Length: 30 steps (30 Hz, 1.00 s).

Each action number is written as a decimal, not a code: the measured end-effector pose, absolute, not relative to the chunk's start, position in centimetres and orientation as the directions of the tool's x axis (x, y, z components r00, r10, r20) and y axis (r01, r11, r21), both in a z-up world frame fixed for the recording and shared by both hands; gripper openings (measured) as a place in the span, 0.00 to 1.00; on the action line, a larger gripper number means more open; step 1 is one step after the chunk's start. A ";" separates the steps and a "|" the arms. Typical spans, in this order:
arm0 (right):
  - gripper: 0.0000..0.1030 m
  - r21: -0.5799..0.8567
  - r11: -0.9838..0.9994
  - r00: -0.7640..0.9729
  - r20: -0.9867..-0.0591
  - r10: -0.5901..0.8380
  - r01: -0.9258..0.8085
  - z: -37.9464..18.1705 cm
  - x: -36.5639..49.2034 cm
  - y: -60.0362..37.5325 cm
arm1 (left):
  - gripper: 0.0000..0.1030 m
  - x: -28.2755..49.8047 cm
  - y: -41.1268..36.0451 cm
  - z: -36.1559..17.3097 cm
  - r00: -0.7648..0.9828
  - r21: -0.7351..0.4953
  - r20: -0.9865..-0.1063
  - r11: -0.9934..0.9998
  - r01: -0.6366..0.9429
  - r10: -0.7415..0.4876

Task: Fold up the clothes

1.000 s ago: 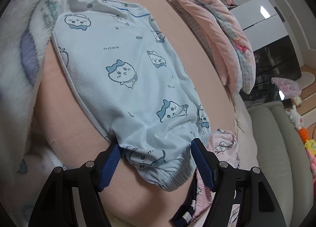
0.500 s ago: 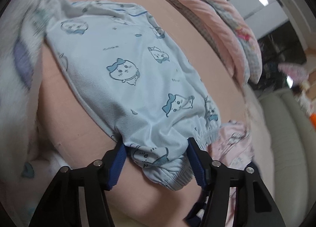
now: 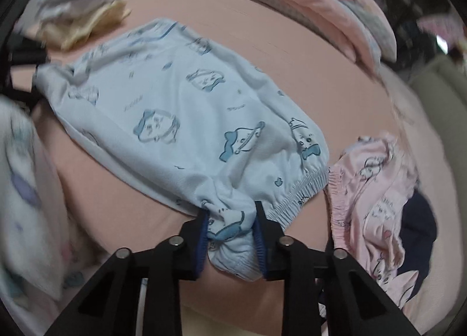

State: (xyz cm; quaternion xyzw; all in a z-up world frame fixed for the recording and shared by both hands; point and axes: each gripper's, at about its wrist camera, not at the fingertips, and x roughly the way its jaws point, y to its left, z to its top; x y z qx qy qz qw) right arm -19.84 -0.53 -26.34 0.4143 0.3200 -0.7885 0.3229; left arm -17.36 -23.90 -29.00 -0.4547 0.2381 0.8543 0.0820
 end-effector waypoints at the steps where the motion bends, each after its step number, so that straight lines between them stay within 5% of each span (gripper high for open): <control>1: 0.22 -0.213 -0.600 -0.437 -0.863 -0.254 0.771 -26.1 -20.1 -0.4 | 0.15 -17.5 -24.2 -28.7 -0.567 0.312 -0.821 -0.885 -0.344 -0.069; 15: 0.21 -0.109 -0.682 -0.402 -0.869 -0.287 0.723 -23.1 -21.3 0.1 | 0.14 -20.9 -26.3 -23.7 -0.534 0.155 -0.845 -0.964 -0.215 -0.016; 30: 0.22 -0.015 -0.731 -0.346 -0.887 -0.305 0.682 -20.9 -24.5 -0.6 | 0.14 -25.8 -27.3 -22.0 -0.513 0.128 -0.858 -0.970 -0.206 -0.004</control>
